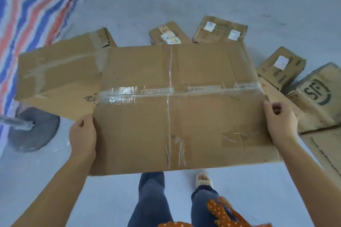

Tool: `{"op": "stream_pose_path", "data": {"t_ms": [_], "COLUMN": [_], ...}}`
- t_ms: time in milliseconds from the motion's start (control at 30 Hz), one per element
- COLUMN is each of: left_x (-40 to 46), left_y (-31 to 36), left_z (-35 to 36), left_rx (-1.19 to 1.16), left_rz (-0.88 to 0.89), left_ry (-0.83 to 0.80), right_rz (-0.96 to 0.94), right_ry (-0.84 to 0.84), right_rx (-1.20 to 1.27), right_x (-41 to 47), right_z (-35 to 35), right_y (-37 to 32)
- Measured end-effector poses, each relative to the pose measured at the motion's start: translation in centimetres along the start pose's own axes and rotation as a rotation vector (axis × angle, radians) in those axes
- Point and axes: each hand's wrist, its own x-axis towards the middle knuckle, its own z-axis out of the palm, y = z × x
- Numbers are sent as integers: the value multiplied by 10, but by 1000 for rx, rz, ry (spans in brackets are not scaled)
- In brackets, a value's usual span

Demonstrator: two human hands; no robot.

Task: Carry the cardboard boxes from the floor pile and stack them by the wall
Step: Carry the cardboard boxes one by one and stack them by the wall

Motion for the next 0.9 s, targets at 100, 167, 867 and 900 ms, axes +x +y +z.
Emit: {"op": "stream_pose_path", "data": {"t_ms": [100, 167, 867, 900], "left_x": [-49, -91, -527, -555], "left_y": [-19, -37, -264, -277], "left_z": [-27, -45, -230, -239], "left_rx": [16, -25, -259, -280], "left_rz": [-61, -112, -684, -705], "left_ry": [115, 191, 1081, 1111], "right_rz": [-110, -191, -958, -978], "right_ry": [-106, -191, -1035, -1080], "right_rx": [16, 1, -95, -96], "right_x": [7, 11, -288, -314], "right_z": [-3, -6, 41, 37], "right_y": [-7, -16, -56, -44]}}
